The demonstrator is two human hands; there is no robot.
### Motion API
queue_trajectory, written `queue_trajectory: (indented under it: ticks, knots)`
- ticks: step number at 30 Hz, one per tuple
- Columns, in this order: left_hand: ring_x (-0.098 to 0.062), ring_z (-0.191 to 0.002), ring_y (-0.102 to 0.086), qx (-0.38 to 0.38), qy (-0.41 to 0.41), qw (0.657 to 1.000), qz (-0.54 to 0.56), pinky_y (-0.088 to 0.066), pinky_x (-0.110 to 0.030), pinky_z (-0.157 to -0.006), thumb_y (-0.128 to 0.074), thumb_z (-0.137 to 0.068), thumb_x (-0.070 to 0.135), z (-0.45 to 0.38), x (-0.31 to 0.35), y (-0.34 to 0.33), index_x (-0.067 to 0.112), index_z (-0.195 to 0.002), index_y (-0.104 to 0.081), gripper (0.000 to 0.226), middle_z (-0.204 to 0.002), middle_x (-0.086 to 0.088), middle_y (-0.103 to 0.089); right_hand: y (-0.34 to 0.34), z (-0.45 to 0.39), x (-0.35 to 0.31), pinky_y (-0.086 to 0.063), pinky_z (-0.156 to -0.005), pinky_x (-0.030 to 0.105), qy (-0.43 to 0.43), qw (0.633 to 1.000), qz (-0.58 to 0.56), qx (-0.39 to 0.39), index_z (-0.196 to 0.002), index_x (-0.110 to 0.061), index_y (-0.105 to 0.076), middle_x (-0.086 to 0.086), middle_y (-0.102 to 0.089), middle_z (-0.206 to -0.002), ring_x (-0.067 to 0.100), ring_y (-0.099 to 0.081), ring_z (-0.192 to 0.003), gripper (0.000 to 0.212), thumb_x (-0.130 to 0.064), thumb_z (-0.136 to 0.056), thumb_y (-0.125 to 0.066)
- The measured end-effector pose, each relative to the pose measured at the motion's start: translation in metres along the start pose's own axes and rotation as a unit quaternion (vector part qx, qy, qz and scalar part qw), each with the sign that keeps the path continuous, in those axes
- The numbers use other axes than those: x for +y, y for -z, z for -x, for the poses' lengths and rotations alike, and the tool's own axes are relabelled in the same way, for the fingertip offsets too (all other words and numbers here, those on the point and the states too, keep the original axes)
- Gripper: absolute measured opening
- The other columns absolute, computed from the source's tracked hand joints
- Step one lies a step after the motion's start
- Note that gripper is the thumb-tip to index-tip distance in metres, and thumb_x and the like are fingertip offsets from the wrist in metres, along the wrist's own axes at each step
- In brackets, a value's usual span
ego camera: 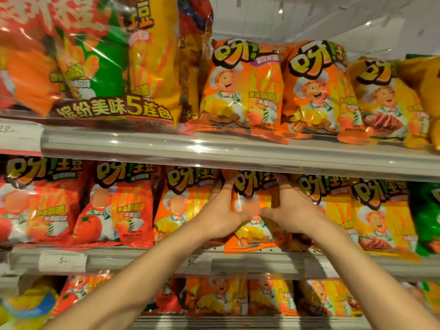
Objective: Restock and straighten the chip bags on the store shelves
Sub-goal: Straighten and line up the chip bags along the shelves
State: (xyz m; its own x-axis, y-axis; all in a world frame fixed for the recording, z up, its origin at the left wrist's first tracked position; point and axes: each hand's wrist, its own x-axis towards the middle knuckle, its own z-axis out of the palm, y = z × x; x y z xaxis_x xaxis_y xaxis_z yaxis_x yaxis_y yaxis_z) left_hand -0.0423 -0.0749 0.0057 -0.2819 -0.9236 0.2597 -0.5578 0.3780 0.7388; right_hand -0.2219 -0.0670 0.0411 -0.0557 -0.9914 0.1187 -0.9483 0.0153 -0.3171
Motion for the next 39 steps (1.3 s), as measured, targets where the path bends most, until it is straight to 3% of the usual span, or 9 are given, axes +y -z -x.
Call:
queue_trajectory:
  ticks: [2, 5, 9, 12, 17, 22, 31, 34, 39]
  knots:
    - [-0.017, -0.126, -0.05, 0.009, 0.013, 0.999, 0.034, -0.041, -0.024, -0.096, -0.078, -0.08, 0.046, -0.01, 0.002, -0.005, 0.027, -0.144, -0.037, 0.078, -0.13, 0.008, -0.052, 0.002, -0.004, 0.003, -0.048, -0.073, 0.033, -0.006, 1.0, -0.006, -0.015, -0.128, -0.007, -0.046, 0.005, -0.058, -0.102, 0.025, -0.059, -0.092, 0.074, -0.057, -0.081, -0.074]
    - [-0.017, -0.109, -0.06, 0.024, 0.059, 0.997, 0.052, -0.052, -0.033, -0.095, -0.082, -0.075, 0.042, -0.023, 0.002, -0.009, 0.029, -0.119, -0.056, 0.052, -0.115, 0.005, -0.064, 0.003, -0.011, 0.008, -0.044, -0.074, 0.029, 0.004, 0.998, -0.037, -0.046, -0.131, -0.01, -0.047, 0.007, -0.059, -0.118, 0.024, -0.058, -0.102, 0.076, -0.054, -0.078, -0.078]
    - [-0.008, -0.08, -0.061, 0.035, 0.095, 0.994, 0.038, -0.047, -0.011, -0.064, -0.083, -0.079, 0.03, -0.03, 0.005, -0.007, 0.022, -0.1, -0.062, 0.031, -0.093, 0.004, -0.067, 0.003, -0.022, 0.013, -0.049, -0.067, 0.03, 0.013, 0.995, -0.066, -0.07, -0.112, -0.012, -0.058, 0.006, -0.063, -0.105, 0.019, -0.06, -0.089, 0.061, -0.048, -0.071, -0.086]
    - [-0.015, -0.106, -0.061, 0.041, 0.093, 0.994, 0.048, -0.048, -0.02, -0.08, -0.087, -0.075, 0.026, -0.034, 0.006, -0.007, 0.022, -0.122, -0.053, 0.059, -0.12, -0.001, -0.064, 0.006, -0.025, 0.015, -0.043, -0.061, 0.024, 0.021, 0.994, -0.065, -0.087, -0.113, -0.014, -0.059, 0.002, -0.06, -0.105, 0.015, -0.057, -0.089, 0.062, -0.05, -0.07, -0.086]
    - [-0.019, -0.136, -0.041, 0.033, 0.098, 0.994, 0.024, -0.039, -0.023, -0.095, -0.092, -0.066, 0.027, -0.035, 0.003, -0.008, 0.026, -0.154, -0.022, 0.112, -0.152, -0.001, -0.038, 0.007, -0.02, 0.019, -0.045, -0.076, 0.026, 0.033, 0.993, -0.076, -0.087, -0.129, -0.015, -0.05, -0.002, -0.056, -0.12, 0.015, -0.053, -0.1, 0.076, -0.048, -0.071, -0.086]
    - [-0.013, -0.111, -0.045, 0.0, 0.119, 0.993, 0.021, -0.041, -0.025, -0.083, -0.088, -0.074, 0.026, -0.036, 0.003, -0.005, 0.021, -0.142, -0.035, 0.086, -0.14, -0.003, -0.048, 0.006, -0.013, 0.019, -0.051, -0.093, 0.037, 0.046, 0.992, -0.094, -0.07, -0.134, -0.016, -0.046, 0.004, -0.057, -0.125, 0.022, -0.056, -0.109, 0.078, -0.04, -0.072, -0.088]
    - [-0.022, -0.138, -0.044, 0.015, 0.064, 0.996, 0.057, -0.039, -0.024, -0.095, -0.082, -0.082, 0.029, -0.026, -0.008, -0.01, 0.026, -0.149, -0.028, 0.087, -0.145, 0.001, -0.048, 0.0, -0.016, 0.021, -0.048, -0.096, 0.034, 0.046, 0.99, -0.11, -0.076, -0.146, -0.015, -0.036, 0.006, -0.05, -0.137, 0.024, -0.052, -0.122, 0.091, -0.039, -0.074, -0.087]
    - [-0.018, -0.148, -0.028, -0.01, 0.04, 0.998, 0.044, -0.031, -0.025, -0.11, -0.08, -0.082, 0.038, -0.017, -0.016, -0.014, 0.038, -0.158, -0.002, 0.109, -0.162, 0.002, -0.028, 0.003, -0.013, 0.026, -0.048, -0.102, 0.038, 0.055, 0.99, -0.094, -0.092, -0.154, -0.013, -0.021, 0.011, -0.045, -0.145, 0.027, -0.051, -0.127, 0.106, -0.038, -0.075, -0.086]
    - [-0.019, -0.154, -0.004, -0.066, 0.029, 0.997, -0.023, -0.021, -0.022, -0.106, -0.082, -0.08, 0.034, -0.012, -0.017, -0.013, 0.051, -0.153, 0.009, 0.118, -0.168, -0.001, 0.005, 0.002, -0.009, 0.033, -0.044, -0.107, 0.036, 0.086, 0.989, -0.017, -0.118, -0.159, -0.022, -0.002, 0.007, -0.032, -0.155, 0.026, -0.045, -0.134, 0.117, -0.034, -0.078, -0.085]
